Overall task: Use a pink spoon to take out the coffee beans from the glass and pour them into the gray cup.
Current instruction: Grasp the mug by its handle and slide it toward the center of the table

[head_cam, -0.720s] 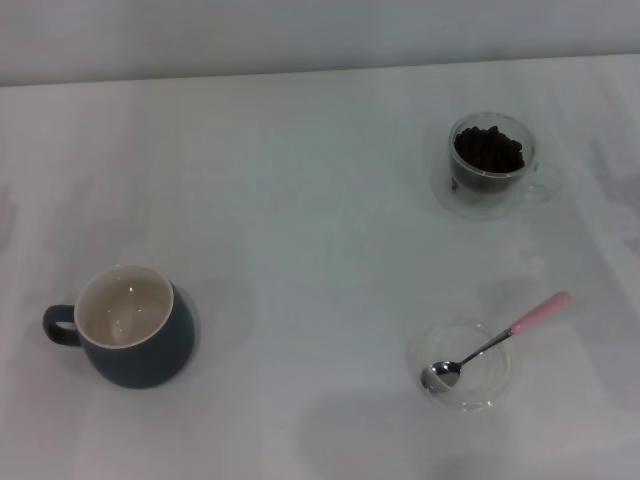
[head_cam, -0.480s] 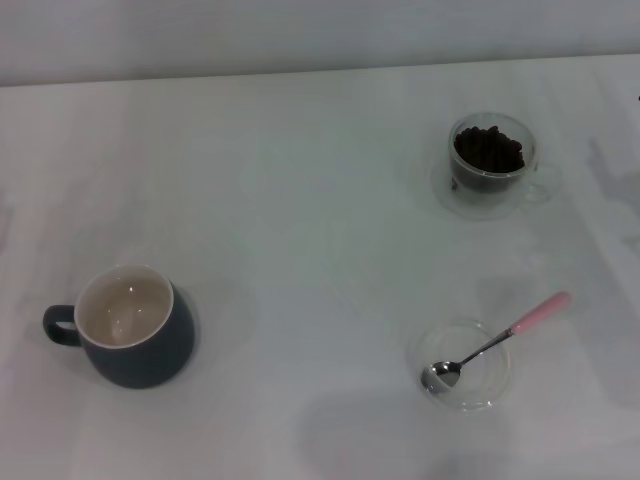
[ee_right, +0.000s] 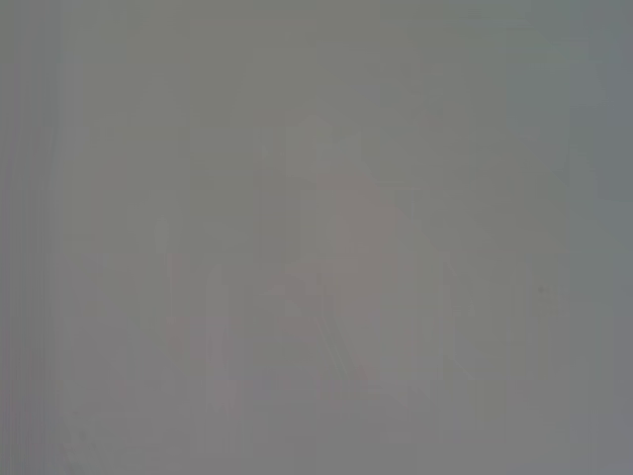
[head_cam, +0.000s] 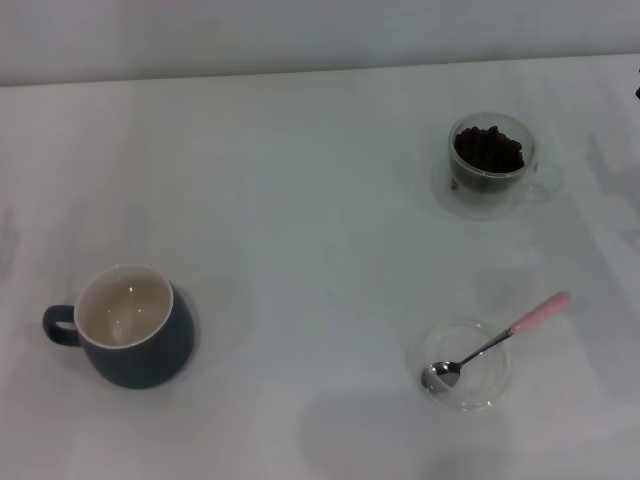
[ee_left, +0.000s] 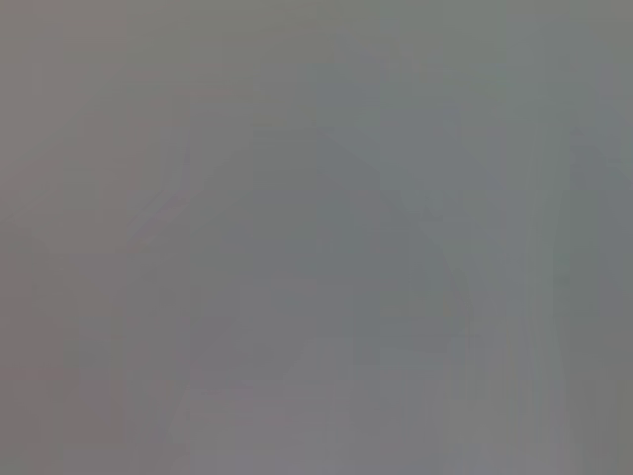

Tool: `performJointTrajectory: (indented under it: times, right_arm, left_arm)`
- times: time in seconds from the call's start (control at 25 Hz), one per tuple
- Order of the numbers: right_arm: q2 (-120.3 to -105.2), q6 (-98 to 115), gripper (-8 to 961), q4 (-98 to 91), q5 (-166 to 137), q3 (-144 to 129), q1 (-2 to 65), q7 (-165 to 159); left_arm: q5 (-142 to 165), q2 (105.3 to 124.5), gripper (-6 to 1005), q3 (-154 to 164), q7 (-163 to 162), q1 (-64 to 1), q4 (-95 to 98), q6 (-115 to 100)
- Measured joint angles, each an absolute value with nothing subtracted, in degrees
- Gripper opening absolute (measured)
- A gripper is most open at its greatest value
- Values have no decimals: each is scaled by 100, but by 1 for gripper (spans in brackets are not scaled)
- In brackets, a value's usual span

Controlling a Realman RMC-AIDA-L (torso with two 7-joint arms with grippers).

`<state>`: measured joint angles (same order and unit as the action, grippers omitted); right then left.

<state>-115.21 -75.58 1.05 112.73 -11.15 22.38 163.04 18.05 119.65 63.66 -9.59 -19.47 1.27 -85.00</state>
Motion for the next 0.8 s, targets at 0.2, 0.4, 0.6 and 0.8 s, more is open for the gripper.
performJointTrajectory:
  times: [0.2, 0.4, 0.6, 0.8]
  right_arm:
    - [-11521, -7509, 809, 68, 11291, -1108, 2236, 16303]
    - [-11521, -7494, 809, 2, 11298, -1107, 2211, 16303]
    - [-11518, -7480, 809, 1, 11301, -1107, 2191, 16306]
    - [-11514, -7478, 809, 0, 11302, -1107, 2187, 16305]
  left_arm:
    - [2314, 11971, 735, 6375, -1216, -1453, 93, -8870]
    - [2753, 11961, 736, 6373, -1324, -1051, -150, -9119]
    - [3203, 11947, 737, 6376, -1331, -796, -236, -9216]
    - [3716, 11936, 736, 6381, -1301, -751, -245, -9221]
